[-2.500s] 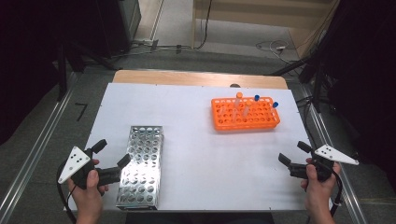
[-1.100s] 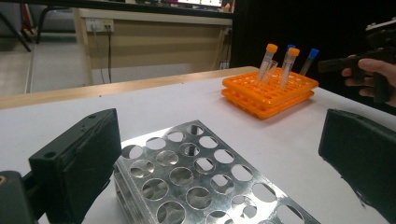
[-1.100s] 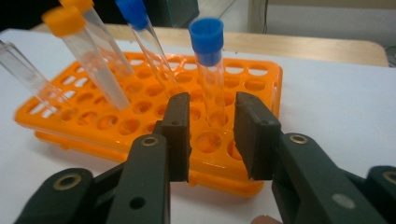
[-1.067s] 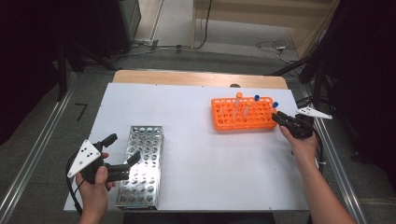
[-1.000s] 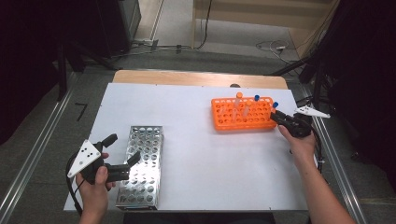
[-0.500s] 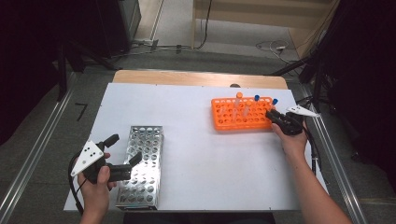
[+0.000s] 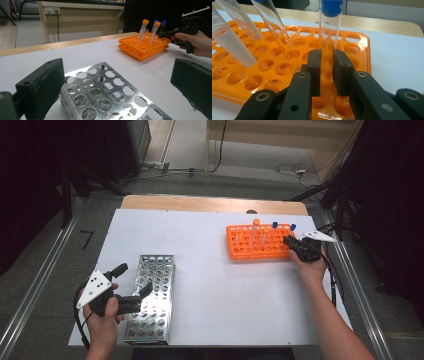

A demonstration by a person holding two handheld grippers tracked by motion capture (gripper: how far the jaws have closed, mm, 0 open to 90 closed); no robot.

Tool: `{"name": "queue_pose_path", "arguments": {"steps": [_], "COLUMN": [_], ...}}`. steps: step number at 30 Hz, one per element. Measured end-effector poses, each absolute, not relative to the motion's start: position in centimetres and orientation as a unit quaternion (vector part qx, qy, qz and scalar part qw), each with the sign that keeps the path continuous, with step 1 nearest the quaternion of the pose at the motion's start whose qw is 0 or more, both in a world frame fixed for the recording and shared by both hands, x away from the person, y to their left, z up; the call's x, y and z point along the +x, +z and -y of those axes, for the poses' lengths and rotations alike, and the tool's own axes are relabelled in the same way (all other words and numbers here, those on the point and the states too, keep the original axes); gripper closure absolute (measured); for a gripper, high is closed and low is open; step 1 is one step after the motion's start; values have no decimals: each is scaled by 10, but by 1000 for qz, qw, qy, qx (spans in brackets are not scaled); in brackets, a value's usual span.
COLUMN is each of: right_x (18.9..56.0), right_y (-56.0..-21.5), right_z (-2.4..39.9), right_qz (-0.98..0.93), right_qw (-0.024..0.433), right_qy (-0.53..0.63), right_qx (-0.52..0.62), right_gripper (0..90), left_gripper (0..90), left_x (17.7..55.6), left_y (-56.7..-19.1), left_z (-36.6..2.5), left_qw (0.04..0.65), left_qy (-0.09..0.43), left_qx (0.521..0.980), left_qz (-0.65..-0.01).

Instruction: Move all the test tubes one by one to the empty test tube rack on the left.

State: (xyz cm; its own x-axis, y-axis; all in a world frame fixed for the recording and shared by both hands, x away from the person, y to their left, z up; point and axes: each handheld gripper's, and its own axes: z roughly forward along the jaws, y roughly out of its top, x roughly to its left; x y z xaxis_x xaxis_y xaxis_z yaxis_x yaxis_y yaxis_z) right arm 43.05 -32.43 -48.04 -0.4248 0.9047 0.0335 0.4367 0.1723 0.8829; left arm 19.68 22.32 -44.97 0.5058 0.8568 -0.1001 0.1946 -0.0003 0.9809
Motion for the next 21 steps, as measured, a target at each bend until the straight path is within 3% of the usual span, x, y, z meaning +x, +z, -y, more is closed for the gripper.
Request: {"name": "queue_pose_path", "arguments": {"steps": [8,21], "right_x": [417,362], "right_y": [-459,-427], "right_z": [328,303], "right_qz": [-701,-738], "right_qw": [276,231], "right_qy": [469,485], "right_qx": [461,409], "right_gripper": [753,753], "left_gripper": [0,0], "left_x": [194,204], "left_y": [-430,-403], "left_z": [-216,-187], "left_qw": [577,592], "left_qy": [298,252], "left_qx": [654,679], "left_qz": [-388,-354]}}
